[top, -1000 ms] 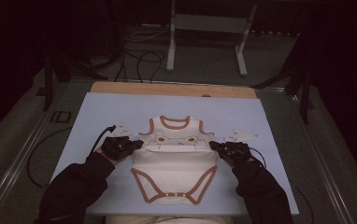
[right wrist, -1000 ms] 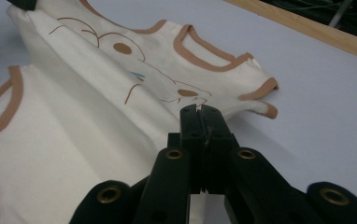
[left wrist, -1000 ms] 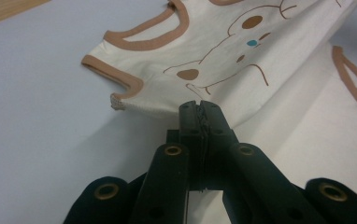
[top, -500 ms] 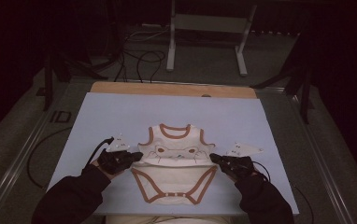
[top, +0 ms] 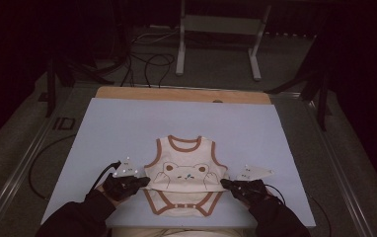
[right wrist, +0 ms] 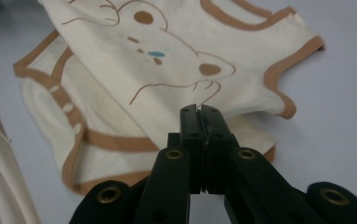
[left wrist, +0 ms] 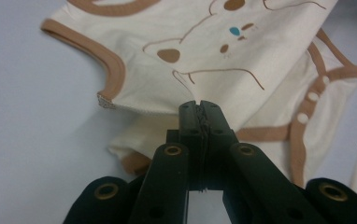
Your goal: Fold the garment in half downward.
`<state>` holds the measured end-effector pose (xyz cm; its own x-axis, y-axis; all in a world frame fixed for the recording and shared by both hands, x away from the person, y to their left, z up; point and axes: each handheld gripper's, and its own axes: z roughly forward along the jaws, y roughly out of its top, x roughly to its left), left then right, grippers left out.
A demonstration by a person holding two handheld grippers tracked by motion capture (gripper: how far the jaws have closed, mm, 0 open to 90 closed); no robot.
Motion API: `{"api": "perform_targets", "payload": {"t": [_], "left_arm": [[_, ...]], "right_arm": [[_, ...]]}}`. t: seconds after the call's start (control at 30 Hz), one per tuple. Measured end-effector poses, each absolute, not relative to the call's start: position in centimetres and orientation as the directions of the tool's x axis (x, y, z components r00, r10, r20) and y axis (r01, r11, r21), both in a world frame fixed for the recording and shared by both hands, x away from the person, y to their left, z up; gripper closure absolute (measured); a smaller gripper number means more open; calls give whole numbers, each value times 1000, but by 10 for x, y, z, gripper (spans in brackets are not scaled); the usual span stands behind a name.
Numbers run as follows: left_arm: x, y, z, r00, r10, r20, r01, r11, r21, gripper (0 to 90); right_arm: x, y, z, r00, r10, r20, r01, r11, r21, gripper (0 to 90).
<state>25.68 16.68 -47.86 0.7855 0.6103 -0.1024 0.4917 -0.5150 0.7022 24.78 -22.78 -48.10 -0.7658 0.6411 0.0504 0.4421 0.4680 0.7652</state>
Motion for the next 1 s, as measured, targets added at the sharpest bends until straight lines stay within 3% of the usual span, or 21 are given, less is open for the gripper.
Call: {"api": "perform_targets", "payload": {"t": [0.47, 1.0], "left_arm": [[247, 167, -500, 765, 623, -164, 551, -500, 669, 897], [242, 166, -514, 770, 617, -162, 557, -528, 640, 889]], "right_arm": [[236, -231, -505, -763, 637, 112, 501, 473, 725, 895], [236, -231, -517, -766, 634, 106, 516, 507, 690, 889]]}}
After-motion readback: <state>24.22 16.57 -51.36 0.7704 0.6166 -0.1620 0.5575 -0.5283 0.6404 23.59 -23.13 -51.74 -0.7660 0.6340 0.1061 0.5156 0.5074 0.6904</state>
